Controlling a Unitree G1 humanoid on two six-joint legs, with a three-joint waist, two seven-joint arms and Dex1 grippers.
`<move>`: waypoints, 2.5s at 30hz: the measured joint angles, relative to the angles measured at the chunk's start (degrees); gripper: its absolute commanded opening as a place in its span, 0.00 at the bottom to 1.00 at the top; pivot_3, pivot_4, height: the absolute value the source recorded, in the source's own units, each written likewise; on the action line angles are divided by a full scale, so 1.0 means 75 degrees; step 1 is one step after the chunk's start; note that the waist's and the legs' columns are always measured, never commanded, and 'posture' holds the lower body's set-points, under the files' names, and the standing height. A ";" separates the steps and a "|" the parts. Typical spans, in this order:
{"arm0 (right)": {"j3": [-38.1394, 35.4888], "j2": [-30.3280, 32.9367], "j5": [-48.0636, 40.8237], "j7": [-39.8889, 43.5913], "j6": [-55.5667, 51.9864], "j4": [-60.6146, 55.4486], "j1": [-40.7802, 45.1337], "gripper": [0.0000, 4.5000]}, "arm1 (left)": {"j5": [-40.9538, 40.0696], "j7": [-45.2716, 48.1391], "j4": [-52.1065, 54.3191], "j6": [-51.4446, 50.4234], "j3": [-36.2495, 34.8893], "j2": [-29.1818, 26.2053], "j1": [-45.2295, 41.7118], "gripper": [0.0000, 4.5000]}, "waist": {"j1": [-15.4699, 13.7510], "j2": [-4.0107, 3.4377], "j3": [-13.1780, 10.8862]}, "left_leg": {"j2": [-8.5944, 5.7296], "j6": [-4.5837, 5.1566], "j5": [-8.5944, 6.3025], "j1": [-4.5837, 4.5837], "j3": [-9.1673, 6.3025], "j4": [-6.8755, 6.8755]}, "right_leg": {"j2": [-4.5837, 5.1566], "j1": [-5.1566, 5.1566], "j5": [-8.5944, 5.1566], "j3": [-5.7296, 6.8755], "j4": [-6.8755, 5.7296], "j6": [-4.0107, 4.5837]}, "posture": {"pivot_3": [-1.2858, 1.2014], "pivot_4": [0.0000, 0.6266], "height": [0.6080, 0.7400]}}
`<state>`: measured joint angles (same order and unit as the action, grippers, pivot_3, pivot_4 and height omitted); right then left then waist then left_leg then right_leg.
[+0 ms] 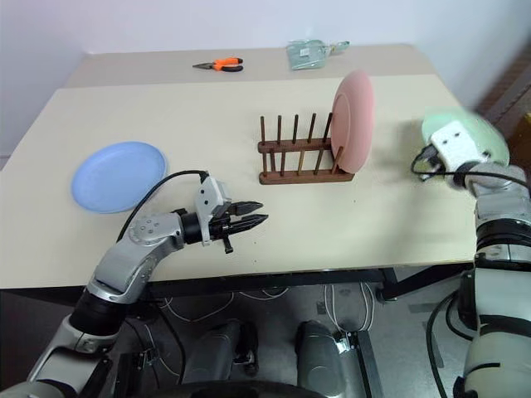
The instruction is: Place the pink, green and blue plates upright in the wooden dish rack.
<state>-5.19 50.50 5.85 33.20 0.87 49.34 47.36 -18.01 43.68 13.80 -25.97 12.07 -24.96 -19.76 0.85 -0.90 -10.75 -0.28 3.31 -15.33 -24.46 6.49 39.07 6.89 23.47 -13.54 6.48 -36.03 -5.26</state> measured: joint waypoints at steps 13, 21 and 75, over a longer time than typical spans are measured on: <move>-0.2254 -0.2155 -0.7881 -0.0794 -0.6860 -0.7491 0.1714 0.00 | 0.0056 0.0117 -0.0920 0.0380 -0.0835 -0.0549 -0.0224 0.28 | -0.0042 -0.0005 -0.0005 | 0.0009 0.0000 -0.0005 -0.0005 -0.0021 -0.0005 | 0.0016 0.0005 0.0006 0.0016 0.0000 0.0013 | 0.52 0.24 1.00; -0.2616 -0.3565 -1.0221 -0.3734 -0.8088 -0.6952 0.1552 0.00 | 0.0067 0.0046 -0.0748 0.0357 -0.0815 -0.0407 -0.0030 0.28 | -0.0035 -0.0003 -0.0004 | -0.0025 0.0023 -0.0015 -0.0036 -0.0018 -0.0005 | 0.0039 0.0024 0.0008 0.0021 0.0001 0.0010 | 0.52 0.24 1.00; 0.2313 -0.2130 -0.3862 0.1339 -0.3570 -0.9053 -0.0540 1.00 | -0.0426 -0.8722 -0.1650 -0.3802 -0.6883 0.1291 -0.1449 0.89 | -0.0214 0.0131 0.0027 | -0.0010 0.0007 -0.0001 -0.0117 -0.0016 0.0021 | -0.0011 0.0100 0.0015 0.0024 -0.0012 -0.0012 | 0.52 0.24 1.00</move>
<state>12.15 34.53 -23.12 43.24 -25.91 -18.56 43.31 -21.20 -21.74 1.42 -54.49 -39.55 -15.28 -30.63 -0.76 0.08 -10.55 -0.36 3.36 -15.33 -25.34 6.38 39.23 6.81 24.22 -13.43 6.66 -36.12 -5.35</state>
